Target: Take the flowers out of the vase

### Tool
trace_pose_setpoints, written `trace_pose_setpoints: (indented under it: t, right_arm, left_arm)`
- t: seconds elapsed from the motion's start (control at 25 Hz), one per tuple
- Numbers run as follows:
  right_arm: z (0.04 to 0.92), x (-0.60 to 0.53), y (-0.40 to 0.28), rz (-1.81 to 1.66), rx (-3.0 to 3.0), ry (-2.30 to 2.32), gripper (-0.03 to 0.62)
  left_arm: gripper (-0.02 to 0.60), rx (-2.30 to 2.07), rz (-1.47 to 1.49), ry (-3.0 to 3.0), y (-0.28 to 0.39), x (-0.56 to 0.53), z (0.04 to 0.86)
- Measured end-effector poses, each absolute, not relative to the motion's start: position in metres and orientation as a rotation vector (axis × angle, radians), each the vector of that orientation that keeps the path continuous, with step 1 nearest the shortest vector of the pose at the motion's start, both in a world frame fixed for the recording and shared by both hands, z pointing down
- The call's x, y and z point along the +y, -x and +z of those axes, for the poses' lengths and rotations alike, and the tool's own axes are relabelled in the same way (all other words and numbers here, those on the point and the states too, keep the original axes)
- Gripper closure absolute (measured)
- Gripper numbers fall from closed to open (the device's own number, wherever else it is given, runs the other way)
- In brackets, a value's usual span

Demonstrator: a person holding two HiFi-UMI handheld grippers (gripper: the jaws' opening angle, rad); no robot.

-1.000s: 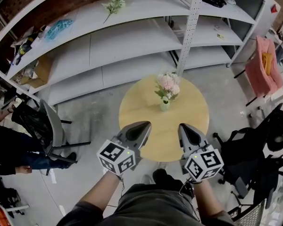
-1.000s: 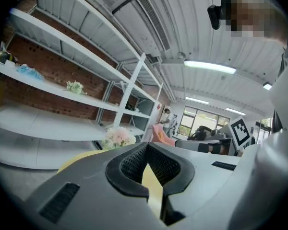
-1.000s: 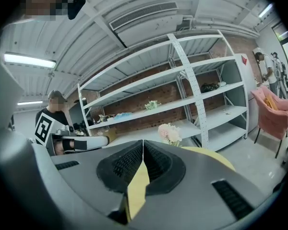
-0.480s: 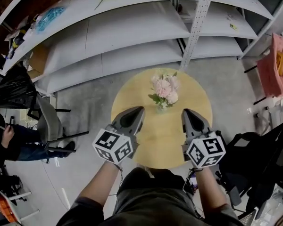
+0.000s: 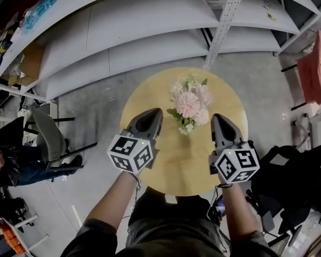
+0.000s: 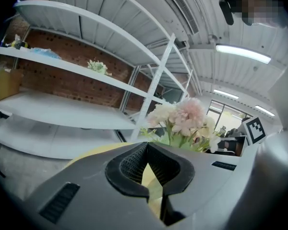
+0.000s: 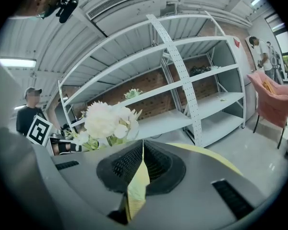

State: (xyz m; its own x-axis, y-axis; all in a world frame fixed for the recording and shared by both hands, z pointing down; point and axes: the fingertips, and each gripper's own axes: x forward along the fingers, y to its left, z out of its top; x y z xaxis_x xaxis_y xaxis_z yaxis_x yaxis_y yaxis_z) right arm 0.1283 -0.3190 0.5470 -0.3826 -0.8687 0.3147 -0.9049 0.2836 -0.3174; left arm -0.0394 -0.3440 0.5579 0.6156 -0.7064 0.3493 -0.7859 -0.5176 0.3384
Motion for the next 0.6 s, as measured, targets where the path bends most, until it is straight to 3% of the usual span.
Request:
trace_pose_setpoints:
  t: [0.6]
  right_arm:
    - [0.610,-0.359,-0.106,0.725,-2.474,-1.720,0.577]
  left_arm:
    - [0.572,-1.101,0.225,-2.379,0.004,-0.388,0.635]
